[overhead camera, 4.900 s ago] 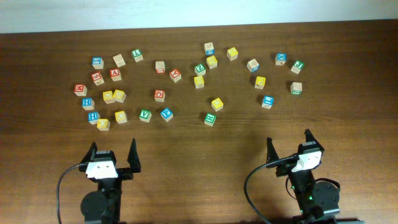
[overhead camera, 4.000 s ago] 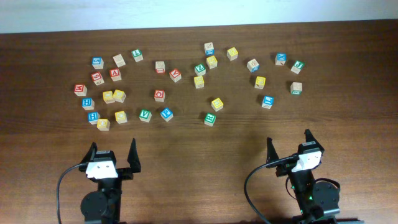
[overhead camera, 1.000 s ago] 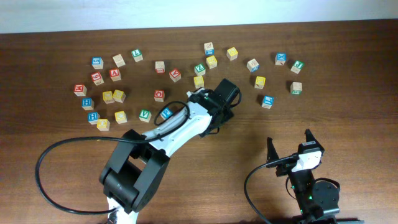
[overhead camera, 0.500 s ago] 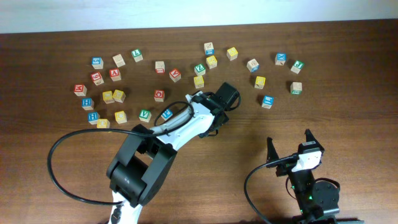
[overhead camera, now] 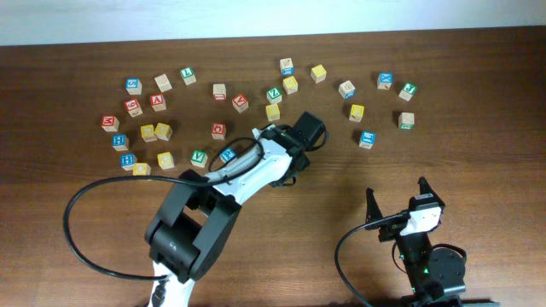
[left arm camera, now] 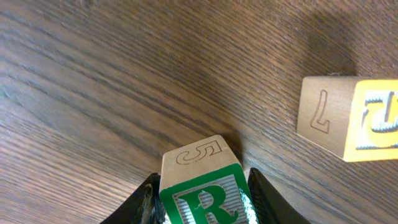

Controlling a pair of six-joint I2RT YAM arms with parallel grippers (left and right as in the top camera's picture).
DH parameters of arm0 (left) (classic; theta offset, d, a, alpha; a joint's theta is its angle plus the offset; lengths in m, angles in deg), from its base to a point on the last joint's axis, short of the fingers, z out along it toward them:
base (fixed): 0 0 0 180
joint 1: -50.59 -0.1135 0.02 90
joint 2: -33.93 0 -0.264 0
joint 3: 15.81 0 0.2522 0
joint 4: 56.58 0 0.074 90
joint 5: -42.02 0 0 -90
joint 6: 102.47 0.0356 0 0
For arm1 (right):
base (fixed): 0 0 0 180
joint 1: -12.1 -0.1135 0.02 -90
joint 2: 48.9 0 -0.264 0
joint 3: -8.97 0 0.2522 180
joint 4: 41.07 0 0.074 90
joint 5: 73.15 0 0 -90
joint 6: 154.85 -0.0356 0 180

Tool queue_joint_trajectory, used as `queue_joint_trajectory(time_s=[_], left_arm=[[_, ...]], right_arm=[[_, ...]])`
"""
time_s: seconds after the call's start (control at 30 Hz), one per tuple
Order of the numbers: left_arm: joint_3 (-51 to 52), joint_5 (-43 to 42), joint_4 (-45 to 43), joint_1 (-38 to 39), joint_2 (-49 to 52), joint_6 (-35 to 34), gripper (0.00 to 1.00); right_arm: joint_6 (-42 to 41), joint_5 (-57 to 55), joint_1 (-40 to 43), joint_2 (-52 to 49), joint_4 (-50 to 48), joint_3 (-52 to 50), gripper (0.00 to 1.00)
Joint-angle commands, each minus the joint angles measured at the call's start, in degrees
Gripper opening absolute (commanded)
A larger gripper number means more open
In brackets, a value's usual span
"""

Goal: Spell out RSS
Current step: 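Carry the R block toward the front center and release it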

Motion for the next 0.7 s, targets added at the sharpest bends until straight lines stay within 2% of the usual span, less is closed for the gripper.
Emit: queue_joint_trajectory(time_s=[0.0, 0.1, 0.17, 0.23, 0.4, 0.5, 0.67], left_arm=[[-0.42, 0.85, 0.31, -1.14, 0.50, 6.84, 0.30], [-0.42, 0.85, 1.01, -1.55, 0.50, 12.94, 0.31], [-0.42, 0.90, 3.34, -1.99, 0.50, 13.14, 0.32], [-0.42, 0.83, 4.20, -3.19, 0.50, 18.53, 0.31], [-0.42, 0.35, 9.49, -6.45, 0.50, 26.25, 0.32], [-0.42, -6.21, 11.98, -8.59, 0.50, 33.86, 0.31], [-0.42, -8.04, 19.93, -10.93, 0.50, 37.13, 0.31]], right_arm=[[-0.20, -0.26, 0.42, 0.39, 0.26, -0.31, 0.98], [-0.17, -0.24, 0.42, 0.39, 0.26, -0.31, 0.98], [-0.17, -0.26, 0.42, 0.39, 0.26, -0.31, 0.98], [-0.20, -0.26, 0.42, 0.39, 0.26, -0.31, 0.98], [-0.17, -0.26, 0.42, 0.39, 0.26, -0.31, 0.98], [-0.20, -0.24, 0.42, 0.39, 0.26, -0.31, 0.98], [-0.20, -0.26, 0.42, 0.39, 0.26, -0.31, 0.98]])
